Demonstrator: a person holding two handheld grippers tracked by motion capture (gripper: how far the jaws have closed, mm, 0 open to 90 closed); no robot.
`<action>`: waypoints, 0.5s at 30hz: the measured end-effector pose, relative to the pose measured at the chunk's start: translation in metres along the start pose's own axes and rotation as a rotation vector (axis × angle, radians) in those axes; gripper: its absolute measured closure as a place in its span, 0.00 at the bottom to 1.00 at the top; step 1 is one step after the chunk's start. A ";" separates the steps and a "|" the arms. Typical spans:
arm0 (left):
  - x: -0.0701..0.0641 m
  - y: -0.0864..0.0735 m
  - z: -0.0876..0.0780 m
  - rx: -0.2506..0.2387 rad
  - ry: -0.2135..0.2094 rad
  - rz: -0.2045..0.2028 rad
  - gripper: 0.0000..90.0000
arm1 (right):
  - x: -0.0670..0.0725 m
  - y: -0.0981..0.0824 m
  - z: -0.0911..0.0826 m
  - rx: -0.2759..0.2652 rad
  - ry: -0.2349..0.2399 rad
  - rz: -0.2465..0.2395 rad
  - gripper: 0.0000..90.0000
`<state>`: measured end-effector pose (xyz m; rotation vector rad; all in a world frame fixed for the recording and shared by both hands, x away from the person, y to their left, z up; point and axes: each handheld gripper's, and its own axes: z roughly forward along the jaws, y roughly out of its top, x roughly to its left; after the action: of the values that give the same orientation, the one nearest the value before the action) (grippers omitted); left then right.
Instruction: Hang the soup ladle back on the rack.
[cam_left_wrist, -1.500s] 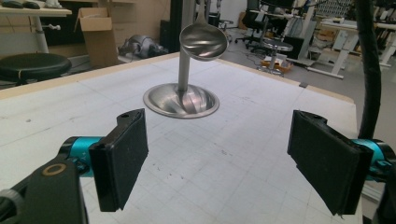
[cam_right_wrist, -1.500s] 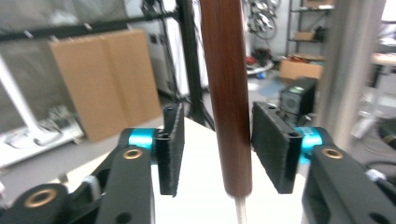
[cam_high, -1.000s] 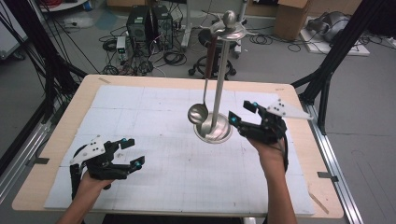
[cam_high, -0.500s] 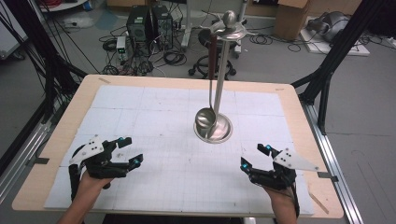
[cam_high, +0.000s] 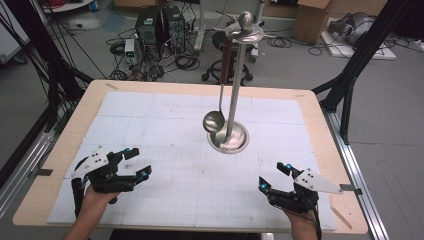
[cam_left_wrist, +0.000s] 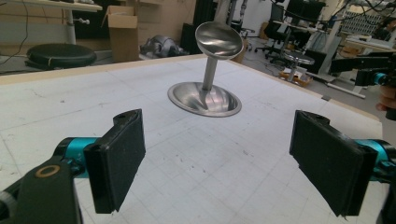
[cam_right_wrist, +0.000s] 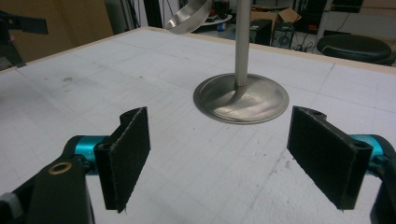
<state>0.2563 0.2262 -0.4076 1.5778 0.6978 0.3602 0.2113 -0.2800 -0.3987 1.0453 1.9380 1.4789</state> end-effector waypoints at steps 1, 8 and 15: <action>0.000 0.000 0.000 0.002 0.001 -0.001 0.21 | 0.000 0.000 -0.001 -0.002 -0.001 0.004 0.23; 0.000 -0.001 0.002 0.009 0.002 0.001 0.21 | -0.003 0.000 -0.005 -0.013 -0.016 0.020 0.23; 0.000 -0.002 0.003 0.022 0.001 0.001 0.21 | -0.005 -0.001 -0.006 -0.018 -0.017 0.027 0.23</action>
<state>0.2574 0.2238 -0.4103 1.5984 0.7043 0.3553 0.2098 -0.2873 -0.3981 1.0769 1.9026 1.4939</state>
